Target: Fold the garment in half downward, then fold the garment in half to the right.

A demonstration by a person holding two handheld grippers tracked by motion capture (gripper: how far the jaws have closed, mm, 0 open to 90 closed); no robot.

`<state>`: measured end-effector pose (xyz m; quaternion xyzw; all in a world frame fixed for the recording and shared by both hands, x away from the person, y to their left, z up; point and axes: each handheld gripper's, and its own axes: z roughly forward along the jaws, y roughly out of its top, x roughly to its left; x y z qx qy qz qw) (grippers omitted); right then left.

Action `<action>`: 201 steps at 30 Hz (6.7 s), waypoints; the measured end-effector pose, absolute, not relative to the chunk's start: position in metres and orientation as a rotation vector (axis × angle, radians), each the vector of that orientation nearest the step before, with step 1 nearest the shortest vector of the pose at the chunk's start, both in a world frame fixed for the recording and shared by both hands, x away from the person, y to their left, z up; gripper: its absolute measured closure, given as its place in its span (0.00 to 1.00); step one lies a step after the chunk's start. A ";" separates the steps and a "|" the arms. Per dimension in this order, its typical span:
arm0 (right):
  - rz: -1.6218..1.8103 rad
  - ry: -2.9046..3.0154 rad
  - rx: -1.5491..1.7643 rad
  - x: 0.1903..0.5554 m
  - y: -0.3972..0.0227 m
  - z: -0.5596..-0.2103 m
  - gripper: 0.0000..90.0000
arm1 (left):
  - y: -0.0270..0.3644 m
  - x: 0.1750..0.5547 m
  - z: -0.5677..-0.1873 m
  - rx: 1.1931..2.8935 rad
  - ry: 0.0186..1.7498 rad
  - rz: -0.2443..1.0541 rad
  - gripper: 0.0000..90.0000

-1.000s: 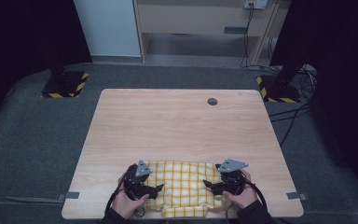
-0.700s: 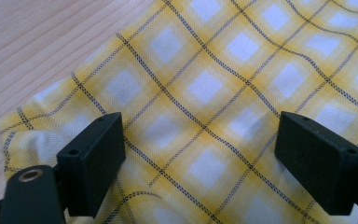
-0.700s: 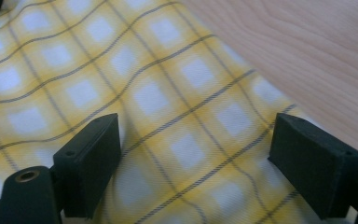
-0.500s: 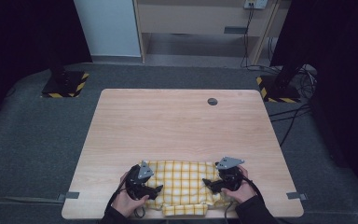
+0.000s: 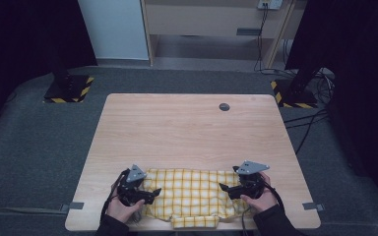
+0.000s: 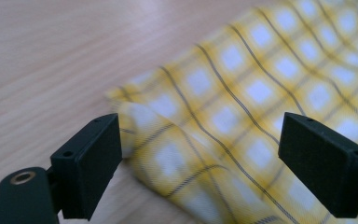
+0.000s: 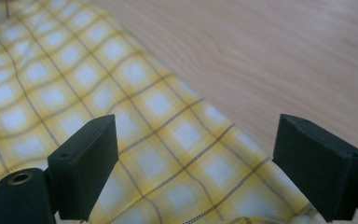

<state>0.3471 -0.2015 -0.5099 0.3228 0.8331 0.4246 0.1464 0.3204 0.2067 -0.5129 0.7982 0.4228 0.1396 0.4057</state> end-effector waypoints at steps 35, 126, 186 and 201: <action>1.275 2.333 1.000 0.341 -0.180 -0.493 0.05 | 0.235 0.308 -0.505 1.796 1.198 0.433 0.12; 1.257 2.676 0.424 0.267 0.013 -0.519 0.07 | 0.214 0.344 -0.534 1.800 1.204 0.247 0.14; 1.224 2.621 0.548 0.271 0.034 -0.541 0.44 | 0.208 0.348 -0.541 1.818 1.254 0.255 0.56; 1.224 2.586 0.540 0.270 0.034 -0.541 0.77 | 0.203 0.351 -0.544 1.774 1.308 0.198 0.84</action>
